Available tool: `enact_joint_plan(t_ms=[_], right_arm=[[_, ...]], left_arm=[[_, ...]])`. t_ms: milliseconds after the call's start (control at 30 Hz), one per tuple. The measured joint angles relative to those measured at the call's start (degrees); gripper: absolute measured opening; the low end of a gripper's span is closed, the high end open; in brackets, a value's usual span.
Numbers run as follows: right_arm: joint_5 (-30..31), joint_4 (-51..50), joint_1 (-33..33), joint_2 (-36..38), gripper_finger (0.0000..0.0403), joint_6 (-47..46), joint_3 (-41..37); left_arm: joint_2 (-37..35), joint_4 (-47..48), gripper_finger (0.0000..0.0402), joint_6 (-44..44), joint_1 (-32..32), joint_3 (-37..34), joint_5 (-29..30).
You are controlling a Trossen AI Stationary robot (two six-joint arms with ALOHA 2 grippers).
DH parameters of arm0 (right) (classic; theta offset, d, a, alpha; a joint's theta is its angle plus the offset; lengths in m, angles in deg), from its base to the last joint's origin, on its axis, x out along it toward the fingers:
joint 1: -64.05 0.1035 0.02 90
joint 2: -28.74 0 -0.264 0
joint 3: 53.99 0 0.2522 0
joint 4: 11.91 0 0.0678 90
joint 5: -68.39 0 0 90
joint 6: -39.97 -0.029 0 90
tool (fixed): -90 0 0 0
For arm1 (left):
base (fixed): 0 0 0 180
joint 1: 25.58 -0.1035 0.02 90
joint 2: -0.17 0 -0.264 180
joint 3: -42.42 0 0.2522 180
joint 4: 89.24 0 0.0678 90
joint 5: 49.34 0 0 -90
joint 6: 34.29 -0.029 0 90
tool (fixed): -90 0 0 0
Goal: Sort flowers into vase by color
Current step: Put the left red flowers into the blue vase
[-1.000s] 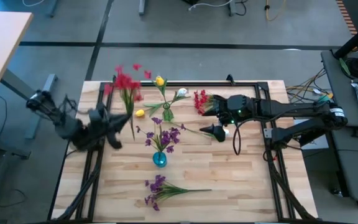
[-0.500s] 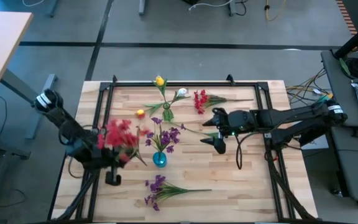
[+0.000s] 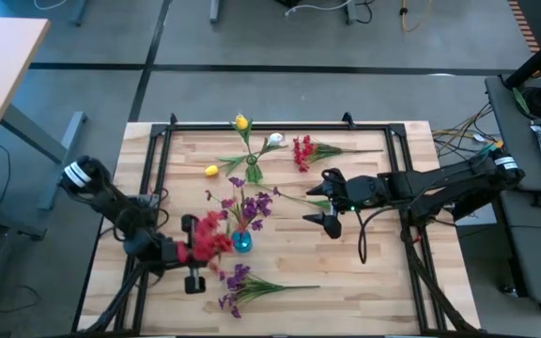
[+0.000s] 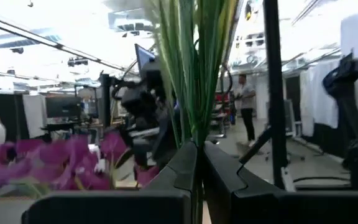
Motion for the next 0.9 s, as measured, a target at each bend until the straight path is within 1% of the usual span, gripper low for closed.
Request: enact_joint_plan(t_ms=[100,300,400,600,767,900], right_arm=[[0.1,0.9,0.0,0.0,0.0361,0.0,0.0],[0.5,1.0,0.0,0.0,0.0361,0.0,0.0],[0.5,1.0,0.0,0.0,0.0361,0.0,0.0],[0.5,1.0,0.0,-0.1,0.0361,0.1,0.0],[0.5,1.0,0.0,-0.1,0.0361,0.1,0.0],[0.5,1.0,0.0,-0.1,0.0361,0.1,0.0]], left_arm=[[1.6,0.0,0.0,2.2,-2.2,0.0,2.0],[2.0,-0.1,0.0,5.3,-6.4,0.0,1.9],[1.4,-0.1,0.0,5.0,-6.8,0.0,1.8],[0.0,-0.1,0.0,1.4,-7.1,0.0,2.6],[0.5,-0.1,0.0,1.6,-7.9,0.0,2.7],[1.5,0.0,0.0,3.7,-8.3,-0.3,2.8]])
